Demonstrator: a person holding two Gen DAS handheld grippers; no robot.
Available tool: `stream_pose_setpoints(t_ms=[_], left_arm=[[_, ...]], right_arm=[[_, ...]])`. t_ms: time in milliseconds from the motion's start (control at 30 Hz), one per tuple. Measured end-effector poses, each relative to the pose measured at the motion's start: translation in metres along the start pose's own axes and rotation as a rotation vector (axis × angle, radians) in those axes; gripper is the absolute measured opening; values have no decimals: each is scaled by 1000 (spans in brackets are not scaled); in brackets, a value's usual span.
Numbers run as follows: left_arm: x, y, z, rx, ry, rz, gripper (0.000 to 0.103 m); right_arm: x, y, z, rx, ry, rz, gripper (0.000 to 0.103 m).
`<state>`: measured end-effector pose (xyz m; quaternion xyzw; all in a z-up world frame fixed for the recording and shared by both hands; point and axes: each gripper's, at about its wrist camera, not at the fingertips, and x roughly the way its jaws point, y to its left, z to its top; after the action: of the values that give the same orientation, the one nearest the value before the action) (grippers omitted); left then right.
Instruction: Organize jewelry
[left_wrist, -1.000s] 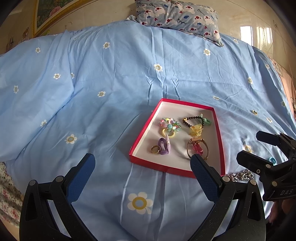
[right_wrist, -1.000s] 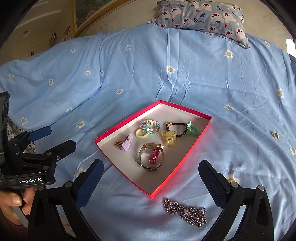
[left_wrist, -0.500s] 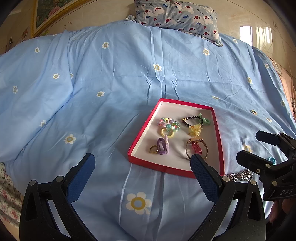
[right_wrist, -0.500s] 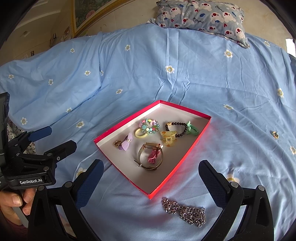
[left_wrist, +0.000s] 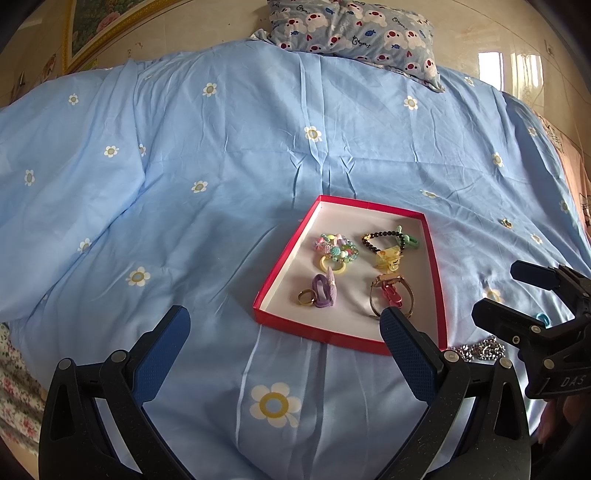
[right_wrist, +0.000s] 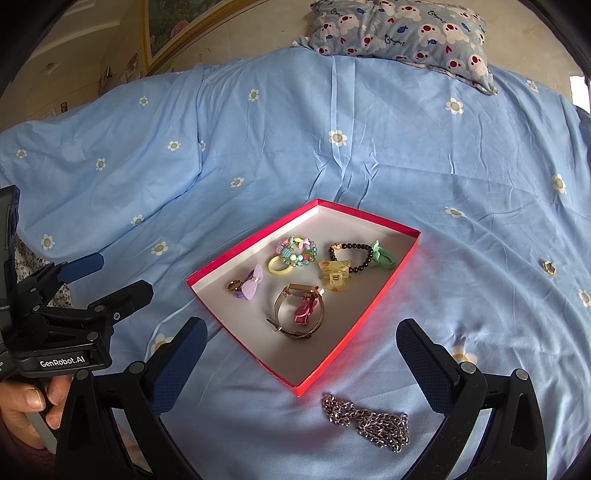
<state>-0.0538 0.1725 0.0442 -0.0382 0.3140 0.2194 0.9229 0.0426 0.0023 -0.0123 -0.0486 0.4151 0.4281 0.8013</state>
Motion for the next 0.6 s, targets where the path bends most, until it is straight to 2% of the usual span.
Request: stream_pose_setpoints(t_ms=[600], left_arm=[[1, -6, -1, -1, 1, -7, 103]], right_arm=[[0, -4, -1, 6, 1, -1, 103]])
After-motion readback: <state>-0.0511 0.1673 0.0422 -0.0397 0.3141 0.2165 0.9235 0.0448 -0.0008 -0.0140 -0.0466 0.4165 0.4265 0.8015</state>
